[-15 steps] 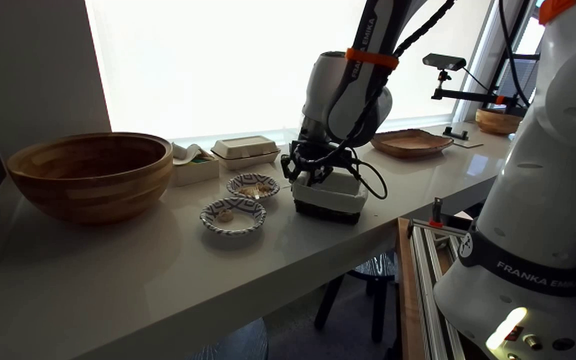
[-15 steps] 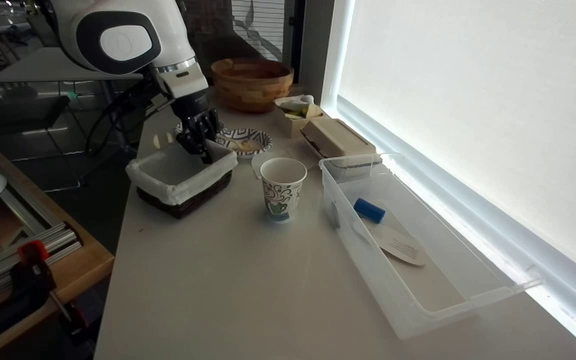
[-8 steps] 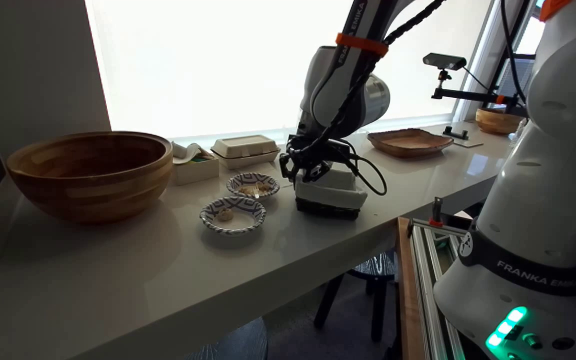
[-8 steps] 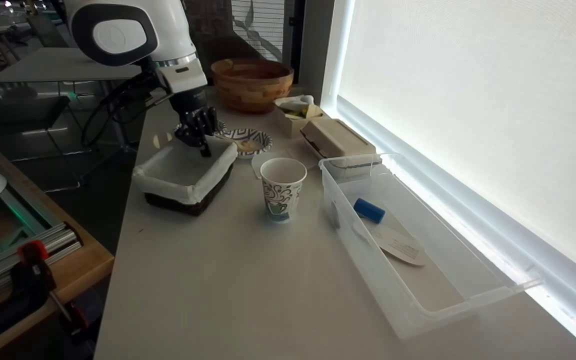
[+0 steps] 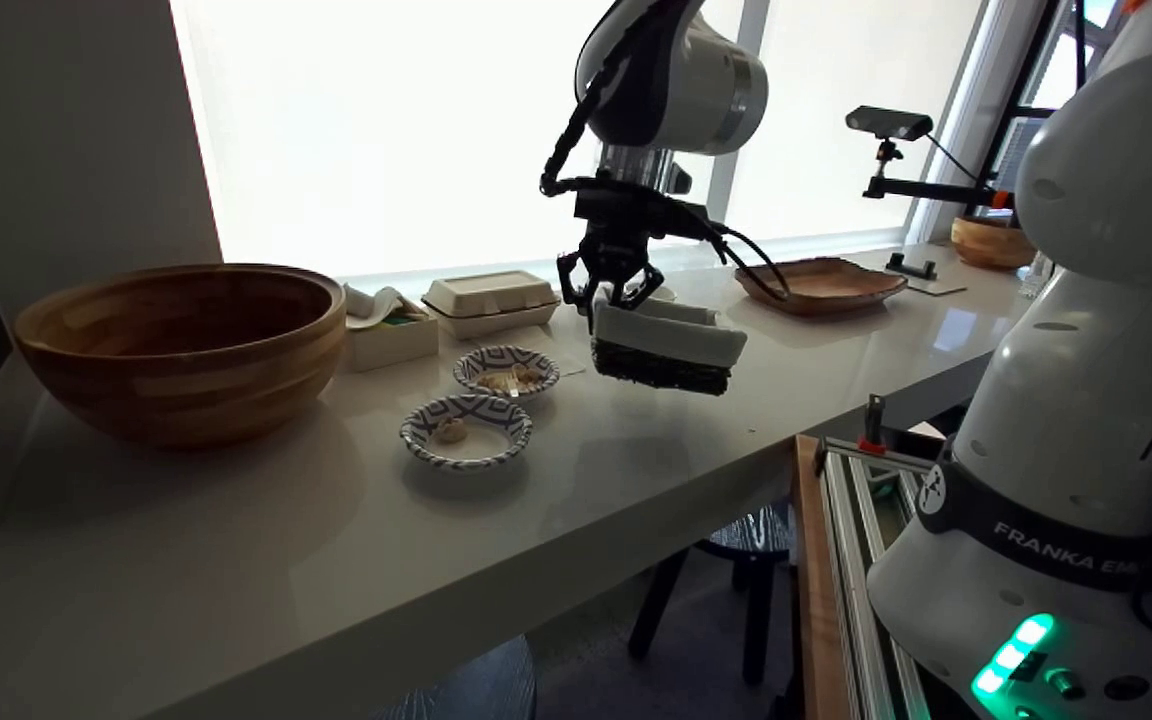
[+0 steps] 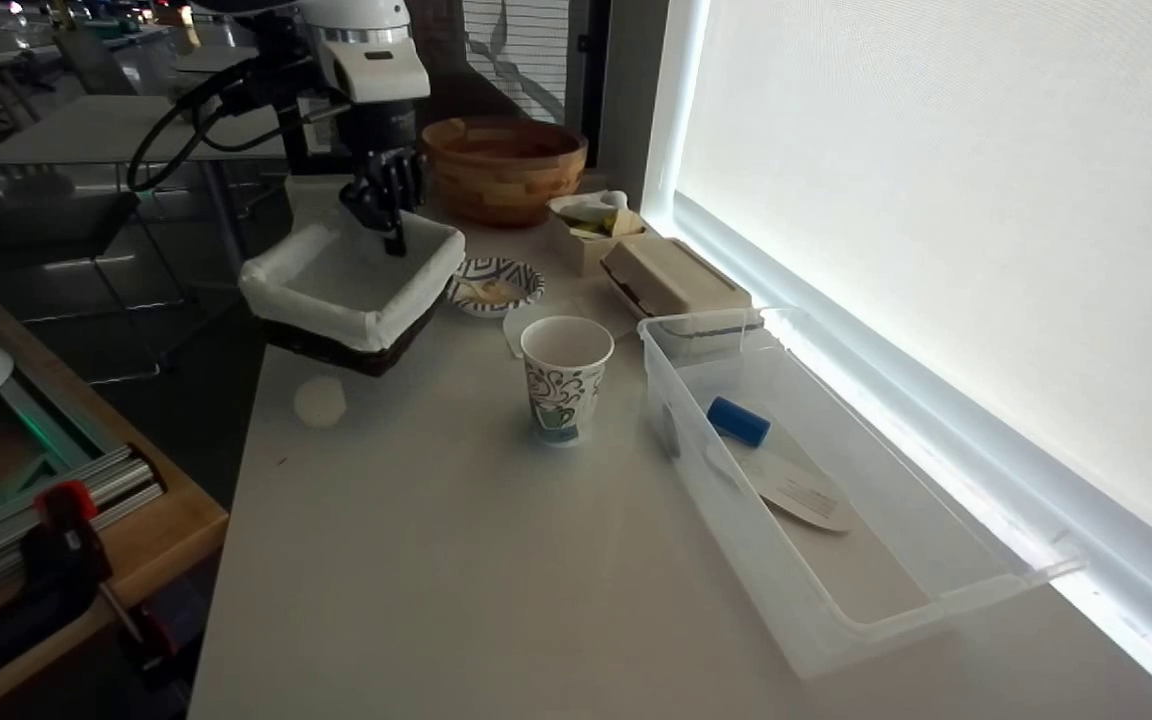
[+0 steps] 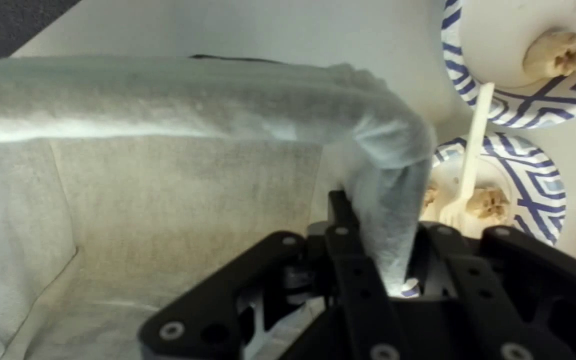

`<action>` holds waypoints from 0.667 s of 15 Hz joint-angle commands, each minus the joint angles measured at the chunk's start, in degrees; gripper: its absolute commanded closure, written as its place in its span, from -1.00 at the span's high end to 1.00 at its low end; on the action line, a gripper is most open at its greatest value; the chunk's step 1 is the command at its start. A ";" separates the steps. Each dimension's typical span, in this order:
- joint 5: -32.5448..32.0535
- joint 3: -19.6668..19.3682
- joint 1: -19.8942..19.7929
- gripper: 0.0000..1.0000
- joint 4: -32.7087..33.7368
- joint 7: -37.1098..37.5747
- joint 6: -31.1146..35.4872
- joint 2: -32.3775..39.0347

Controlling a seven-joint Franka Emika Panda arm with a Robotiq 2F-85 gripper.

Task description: Put the brown basket on the takeaway pack

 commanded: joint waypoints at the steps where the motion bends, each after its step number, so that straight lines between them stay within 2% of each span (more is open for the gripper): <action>1: -0.22 -7.26 7.09 -0.69 0.17 -0.15 -0.58 -0.48; 2: -0.14 -7.21 7.08 -0.69 0.16 -0.21 -0.63 -0.54; 3: -0.10 -7.18 7.10 -0.92 0.12 -0.23 -0.63 -0.46; 7: -17.28 -15.65 10.25 -0.92 5.54 8.30 -6.35 -1.28; 10: -20.85 -20.69 13.03 -0.92 13.08 6.17 -9.96 0.13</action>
